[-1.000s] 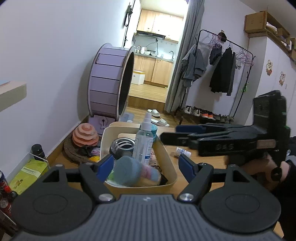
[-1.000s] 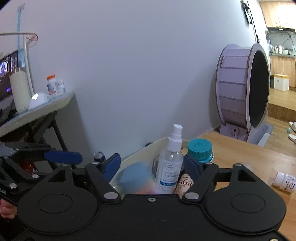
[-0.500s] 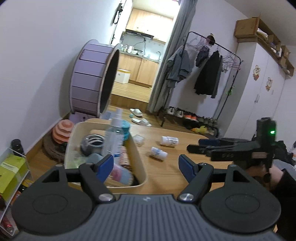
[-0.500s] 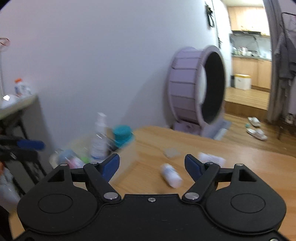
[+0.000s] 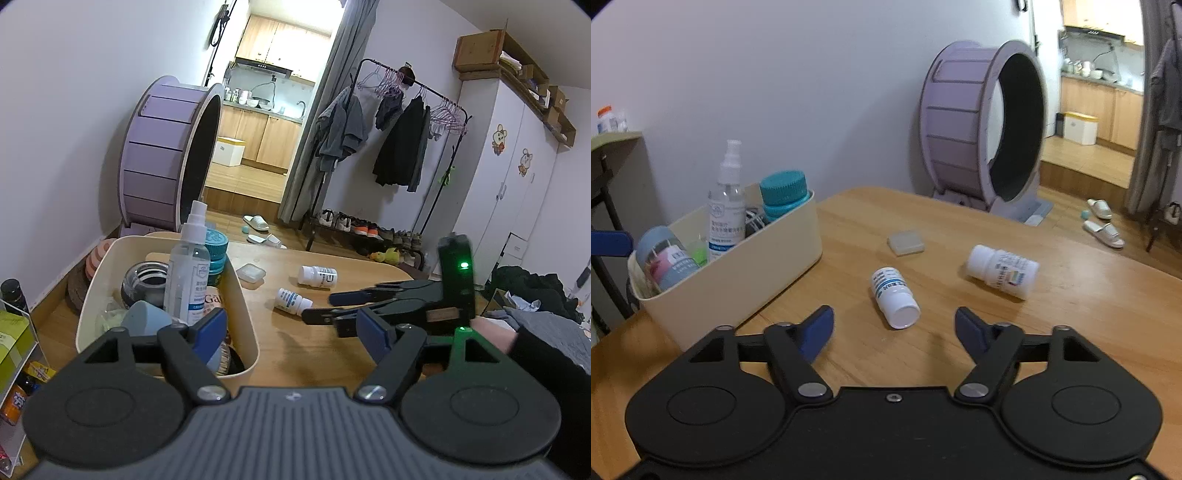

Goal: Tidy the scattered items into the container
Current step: 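Grasp the small white pill bottle with the right gripper, then carry the small pill bottle into the cream basket and release it, then grasp the white vitamin bottle lying on the table with the right gripper, then lift the vitamin bottle with the right gripper toward the left gripper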

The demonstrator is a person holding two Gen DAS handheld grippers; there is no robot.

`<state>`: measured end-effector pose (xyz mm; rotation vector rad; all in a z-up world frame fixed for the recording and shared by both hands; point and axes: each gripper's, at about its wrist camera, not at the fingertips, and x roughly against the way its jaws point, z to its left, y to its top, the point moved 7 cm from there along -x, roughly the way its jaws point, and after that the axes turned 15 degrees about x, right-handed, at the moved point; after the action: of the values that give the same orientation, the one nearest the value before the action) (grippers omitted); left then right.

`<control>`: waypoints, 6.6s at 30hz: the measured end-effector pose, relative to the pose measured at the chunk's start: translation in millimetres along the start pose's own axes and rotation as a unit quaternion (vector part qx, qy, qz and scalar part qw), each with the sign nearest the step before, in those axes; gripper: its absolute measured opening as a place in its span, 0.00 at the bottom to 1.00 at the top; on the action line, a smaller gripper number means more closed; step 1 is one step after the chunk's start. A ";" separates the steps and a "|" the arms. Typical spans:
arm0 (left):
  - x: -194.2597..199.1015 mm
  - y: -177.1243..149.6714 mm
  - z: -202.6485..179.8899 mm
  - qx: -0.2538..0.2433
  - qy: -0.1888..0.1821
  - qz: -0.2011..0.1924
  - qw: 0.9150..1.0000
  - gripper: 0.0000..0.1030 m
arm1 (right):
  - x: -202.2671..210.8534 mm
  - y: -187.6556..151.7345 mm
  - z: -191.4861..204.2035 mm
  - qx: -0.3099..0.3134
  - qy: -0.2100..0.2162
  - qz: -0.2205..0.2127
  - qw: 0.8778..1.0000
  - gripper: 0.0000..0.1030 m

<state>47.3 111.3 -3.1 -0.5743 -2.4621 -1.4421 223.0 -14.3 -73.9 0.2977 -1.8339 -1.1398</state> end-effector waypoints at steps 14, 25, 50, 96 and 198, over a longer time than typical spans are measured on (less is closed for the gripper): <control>2.6 -2.6 -2.8 0.005 0.001 -0.002 1.000 0.74 | -18.4 -6.7 -5.9 -0.008 0.022 0.008 1.000 0.26; -0.5 -3.5 -6.7 0.001 -0.002 0.002 1.000 0.74 | 42.0 -5.1 16.8 0.026 0.012 -0.010 1.000 0.24; 38.3 20.2 33.8 0.009 0.067 -0.052 0.996 0.74 | 71.3 89.7 74.8 0.054 0.079 -0.125 0.987 0.24; -16.2 -5.8 -15.7 -0.029 0.005 -0.002 1.000 0.74 | 16.5 -0.8 -69.3 0.049 -0.057 0.011 0.997 0.48; -18.1 -15.9 -4.4 0.116 -0.105 0.023 0.987 0.37 | 106.4 -28.1 95.3 0.065 0.096 0.002 0.993 0.52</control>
<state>56.5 96.5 -20.4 -0.7602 -2.7086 -1.1061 81.9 -39.2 -48.6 0.4612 -1.7402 -0.9559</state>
